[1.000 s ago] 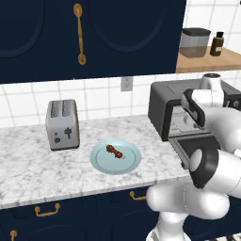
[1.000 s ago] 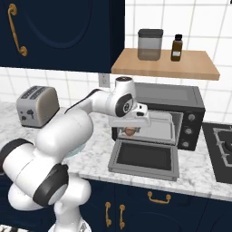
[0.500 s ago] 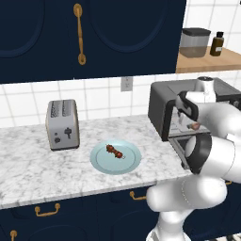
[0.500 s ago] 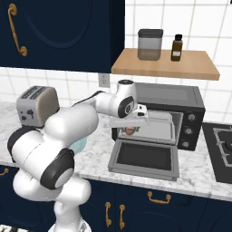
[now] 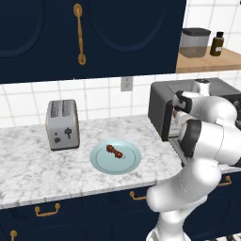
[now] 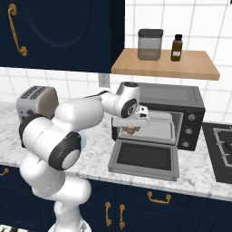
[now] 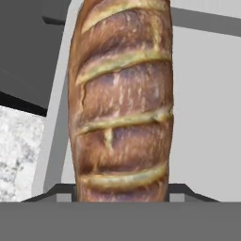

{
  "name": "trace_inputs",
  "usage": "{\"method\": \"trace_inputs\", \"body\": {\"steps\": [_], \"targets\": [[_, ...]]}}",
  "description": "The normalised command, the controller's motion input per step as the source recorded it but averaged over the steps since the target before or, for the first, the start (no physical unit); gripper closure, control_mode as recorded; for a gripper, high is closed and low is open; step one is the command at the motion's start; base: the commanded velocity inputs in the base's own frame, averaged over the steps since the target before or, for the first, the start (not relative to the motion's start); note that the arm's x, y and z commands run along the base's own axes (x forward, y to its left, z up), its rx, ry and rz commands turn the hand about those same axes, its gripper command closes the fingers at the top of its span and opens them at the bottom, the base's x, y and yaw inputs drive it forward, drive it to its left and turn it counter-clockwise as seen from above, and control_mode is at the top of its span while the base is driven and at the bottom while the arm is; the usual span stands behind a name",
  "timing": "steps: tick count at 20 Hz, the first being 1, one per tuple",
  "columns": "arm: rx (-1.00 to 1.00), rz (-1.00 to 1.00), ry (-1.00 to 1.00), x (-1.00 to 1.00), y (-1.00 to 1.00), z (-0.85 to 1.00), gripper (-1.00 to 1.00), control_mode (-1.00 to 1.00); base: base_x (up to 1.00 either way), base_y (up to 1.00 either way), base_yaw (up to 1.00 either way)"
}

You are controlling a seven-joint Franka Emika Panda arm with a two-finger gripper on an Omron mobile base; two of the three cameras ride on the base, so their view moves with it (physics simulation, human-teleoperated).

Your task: Pick up the kebab skewer and baguette bread, and place them inside the toaster oven. Close the toaster oven door and start by setting the timer.

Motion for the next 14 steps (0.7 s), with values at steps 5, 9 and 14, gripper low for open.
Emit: {"method": "trace_inputs", "body": {"steps": [5, 9, 14], "targets": [[0.05, 0.00, 0.00, 0.16, 0.00, -0.10, 1.00, -1.00, 0.00, 0.00, 0.00], [0.02, 0.00, 0.00, -0.02, 0.00, -0.17, -1.00, -1.00, 0.00, 0.00, 0.00], [0.00, 0.00, 0.00, -0.17, 0.00, -0.13, -1.00, -1.00, 0.00, 0.00, 0.00]]}}
